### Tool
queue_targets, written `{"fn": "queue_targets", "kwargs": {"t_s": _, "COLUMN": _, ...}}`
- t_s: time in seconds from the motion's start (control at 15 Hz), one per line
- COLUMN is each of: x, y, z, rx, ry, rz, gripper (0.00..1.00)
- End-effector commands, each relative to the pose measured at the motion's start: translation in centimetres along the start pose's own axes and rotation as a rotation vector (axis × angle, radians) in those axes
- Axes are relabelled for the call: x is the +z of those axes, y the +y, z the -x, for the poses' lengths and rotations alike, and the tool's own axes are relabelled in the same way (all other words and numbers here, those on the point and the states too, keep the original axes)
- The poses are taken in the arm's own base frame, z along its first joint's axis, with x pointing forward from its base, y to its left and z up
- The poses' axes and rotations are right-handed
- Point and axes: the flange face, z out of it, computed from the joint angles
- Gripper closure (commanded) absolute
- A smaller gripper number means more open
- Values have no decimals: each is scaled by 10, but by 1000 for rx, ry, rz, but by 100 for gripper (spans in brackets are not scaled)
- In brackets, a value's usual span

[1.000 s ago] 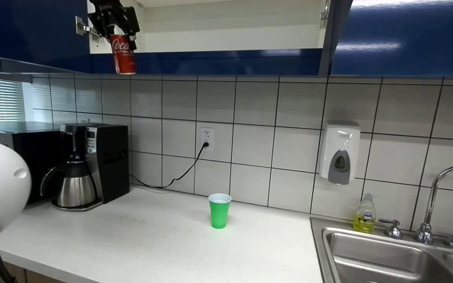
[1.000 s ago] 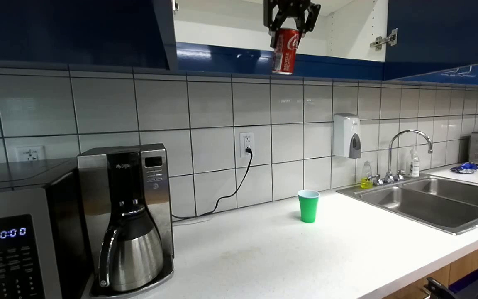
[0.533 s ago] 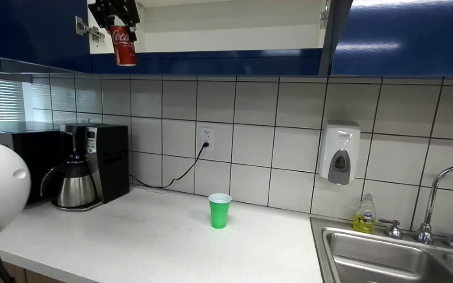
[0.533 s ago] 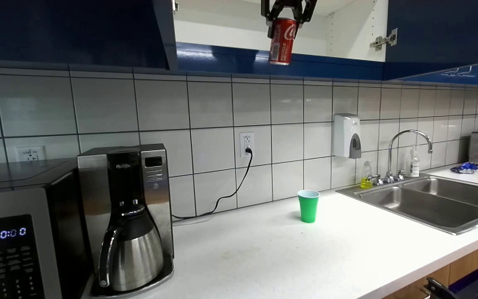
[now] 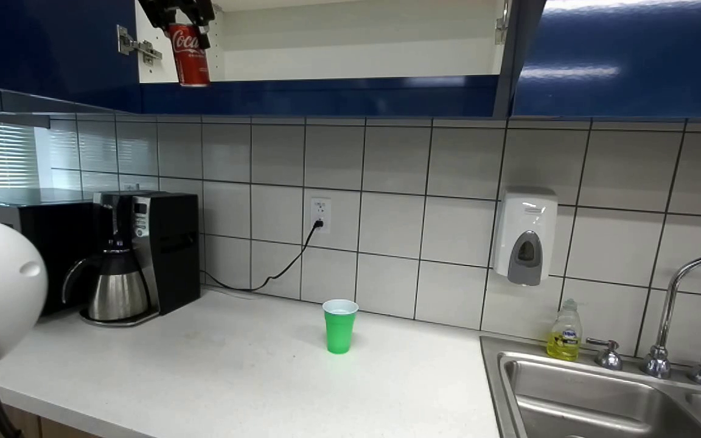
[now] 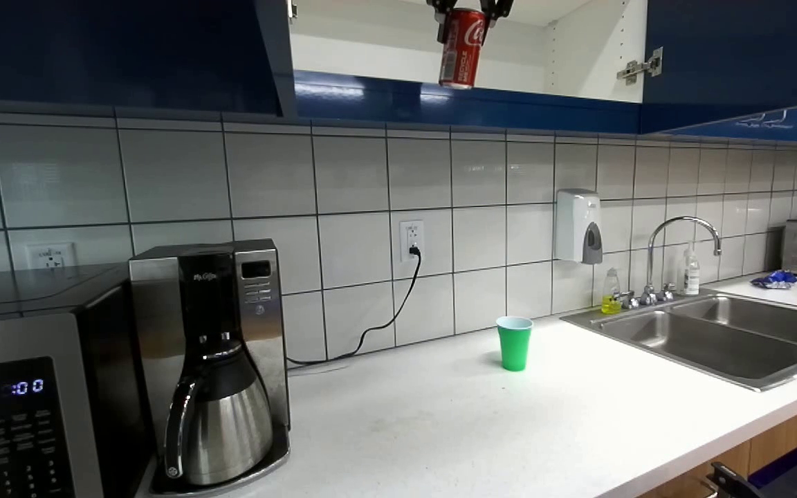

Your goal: Pick up the can from the counter and put it in the cabinet

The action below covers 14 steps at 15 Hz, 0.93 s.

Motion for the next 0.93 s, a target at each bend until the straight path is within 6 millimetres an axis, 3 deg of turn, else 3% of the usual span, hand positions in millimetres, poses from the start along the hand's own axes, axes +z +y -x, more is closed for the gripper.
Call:
{"fn": "queue_targets", "kwargs": {"t_s": 0.0, "x": -16, "y": -1, "z": -15, "rx": 24, "ry": 2, "rz": -3, "gripper": 61}}
{"fn": "queue_targets", "kwargs": {"t_s": 0.87, "x": -40, "y": -4, "z": -45, "rx": 48, "ry": 47, "rz": -20, "gripper": 61}}
